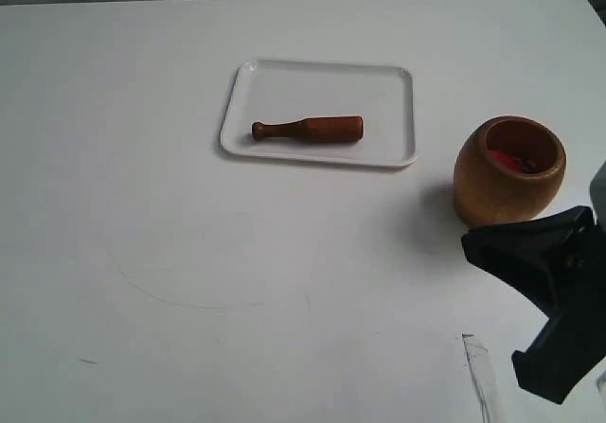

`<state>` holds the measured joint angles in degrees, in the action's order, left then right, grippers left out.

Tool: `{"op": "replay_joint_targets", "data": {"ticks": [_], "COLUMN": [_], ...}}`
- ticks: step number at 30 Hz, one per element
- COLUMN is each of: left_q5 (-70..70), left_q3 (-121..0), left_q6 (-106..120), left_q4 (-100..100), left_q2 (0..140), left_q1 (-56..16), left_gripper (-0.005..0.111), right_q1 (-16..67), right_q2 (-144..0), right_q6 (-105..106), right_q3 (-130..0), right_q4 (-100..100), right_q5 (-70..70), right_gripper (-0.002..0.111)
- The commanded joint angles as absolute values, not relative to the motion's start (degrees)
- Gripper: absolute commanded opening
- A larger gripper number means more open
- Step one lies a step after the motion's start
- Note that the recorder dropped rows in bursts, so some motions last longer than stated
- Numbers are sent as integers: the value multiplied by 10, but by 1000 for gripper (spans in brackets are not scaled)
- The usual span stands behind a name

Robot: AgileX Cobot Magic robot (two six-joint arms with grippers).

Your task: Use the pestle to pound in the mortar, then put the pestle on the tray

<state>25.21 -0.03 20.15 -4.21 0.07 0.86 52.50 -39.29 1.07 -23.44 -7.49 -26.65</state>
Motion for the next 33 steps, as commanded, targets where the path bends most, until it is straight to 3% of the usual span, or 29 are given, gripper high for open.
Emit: {"op": "replay_joint_targets", "data": {"ticks": [1,14,25,33], "left_q5": [250,250,250,250], "left_q3": [0,0,0,0], "left_q6": [197,197,197,197], "left_q4": [-38,-38,-38,-38], "left_q2": [0,0,0,0], "left_q1": [4,4,4,4], "left_gripper": [0,0,0,0], "right_q1": [526,511,331,221], "right_q2": [-389,-328,-112,-46], "right_q6": [7,0,13,21], "right_q3": [-232,-232,-232,-228], "right_q4": [-81,-92,-64,-82], "right_q5": [-260,-255,-206,-208], "right_gripper": [0,0,0,0]}}
